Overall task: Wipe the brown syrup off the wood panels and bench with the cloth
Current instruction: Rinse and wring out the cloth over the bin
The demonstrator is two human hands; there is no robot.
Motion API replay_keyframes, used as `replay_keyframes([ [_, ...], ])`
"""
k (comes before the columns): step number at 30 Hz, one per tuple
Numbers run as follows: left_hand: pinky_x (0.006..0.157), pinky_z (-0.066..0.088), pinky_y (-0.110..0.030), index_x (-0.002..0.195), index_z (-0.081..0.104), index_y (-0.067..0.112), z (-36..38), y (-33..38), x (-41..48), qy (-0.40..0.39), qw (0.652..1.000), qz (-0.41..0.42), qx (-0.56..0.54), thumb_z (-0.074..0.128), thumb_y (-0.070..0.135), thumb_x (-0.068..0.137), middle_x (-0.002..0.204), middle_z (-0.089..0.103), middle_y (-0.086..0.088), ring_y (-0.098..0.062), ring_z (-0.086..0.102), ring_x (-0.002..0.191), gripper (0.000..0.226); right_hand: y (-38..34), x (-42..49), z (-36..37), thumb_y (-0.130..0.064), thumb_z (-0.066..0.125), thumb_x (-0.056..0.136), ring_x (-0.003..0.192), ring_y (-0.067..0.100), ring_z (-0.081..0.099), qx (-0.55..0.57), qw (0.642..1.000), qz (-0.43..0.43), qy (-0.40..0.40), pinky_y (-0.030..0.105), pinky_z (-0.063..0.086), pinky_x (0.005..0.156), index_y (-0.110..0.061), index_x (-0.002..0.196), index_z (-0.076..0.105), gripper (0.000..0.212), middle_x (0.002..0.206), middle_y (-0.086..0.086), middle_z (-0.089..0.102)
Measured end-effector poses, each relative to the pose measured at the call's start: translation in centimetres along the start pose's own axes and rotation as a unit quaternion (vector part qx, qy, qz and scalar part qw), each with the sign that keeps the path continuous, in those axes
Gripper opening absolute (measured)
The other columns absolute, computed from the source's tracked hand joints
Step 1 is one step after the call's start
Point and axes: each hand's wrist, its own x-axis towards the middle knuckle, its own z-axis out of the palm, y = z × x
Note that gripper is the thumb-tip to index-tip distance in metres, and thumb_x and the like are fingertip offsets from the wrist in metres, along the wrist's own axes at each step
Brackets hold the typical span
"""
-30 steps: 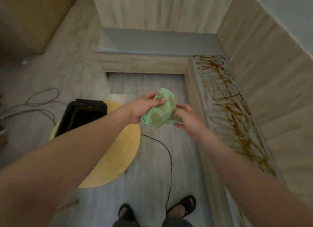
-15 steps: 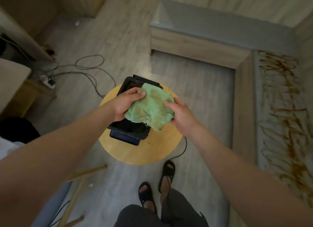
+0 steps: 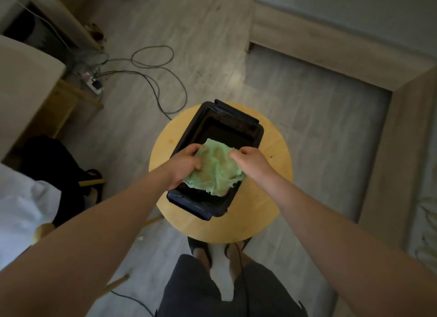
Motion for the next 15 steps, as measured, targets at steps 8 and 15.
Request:
replay_keyframes([
  [8, 0.076, 0.058, -0.037, 0.153, 0.021, 0.031, -2.2, -2.1, 6.4, -0.007, 0.994, -0.023, 0.104, 0.069, 0.013, 0.096, 0.118, 0.061, -0.002, -0.023, 0.066, 0.099, 0.077, -0.2, 6.2, 3.2, -0.016, 0.054, 0.101, 0.059, 0.021, 0.050, -0.086, 0.995, 0.040, 0.005, 0.037, 0.040, 0.052, -0.022, 0.125, 0.037, 0.030, 0.077, 0.005, 0.053],
  [15, 0.087, 0.055, -0.037, 0.124, 0.056, 0.015, -1.1, -4.6, 10.1, -0.029, 0.990, -0.067, 0.120, 0.056, 0.017, 0.101, 0.118, 0.063, -0.006, -0.022, 0.061, 0.101, 0.024, 0.9, 11.5, 6.4, -0.004, 0.055, 0.096, 0.096, 0.031, 0.057, -0.246, 0.969, 0.012, 0.015, 0.035, 0.045, 0.068, -0.008, 0.112, 0.061, 0.018, 0.107, 0.012, 0.061],
])
